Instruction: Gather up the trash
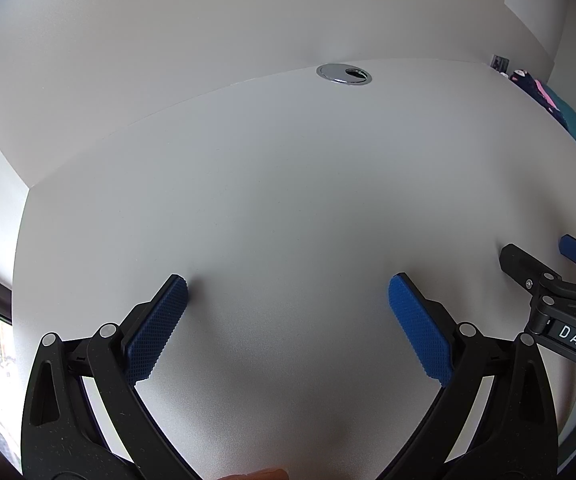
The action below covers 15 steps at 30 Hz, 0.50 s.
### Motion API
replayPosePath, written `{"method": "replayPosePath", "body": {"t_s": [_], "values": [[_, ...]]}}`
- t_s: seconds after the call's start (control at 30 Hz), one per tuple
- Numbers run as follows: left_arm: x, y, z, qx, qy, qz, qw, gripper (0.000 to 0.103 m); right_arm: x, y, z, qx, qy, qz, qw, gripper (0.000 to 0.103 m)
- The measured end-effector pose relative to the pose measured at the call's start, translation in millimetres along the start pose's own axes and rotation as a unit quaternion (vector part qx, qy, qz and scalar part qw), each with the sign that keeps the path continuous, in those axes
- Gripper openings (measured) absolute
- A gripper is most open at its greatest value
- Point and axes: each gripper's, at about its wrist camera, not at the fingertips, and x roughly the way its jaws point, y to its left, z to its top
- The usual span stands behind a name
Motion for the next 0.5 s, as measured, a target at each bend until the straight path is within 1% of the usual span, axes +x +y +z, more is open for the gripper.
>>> {"method": "replayPosePath", "body": {"t_s": [0.5], "values": [[-0.3,-0.1,-0.2,0.000,0.000,0.000,1.0000,0.097,0.1,0.0,1.1,0.000,0.000,-0.001,1.000,0.101]]}}
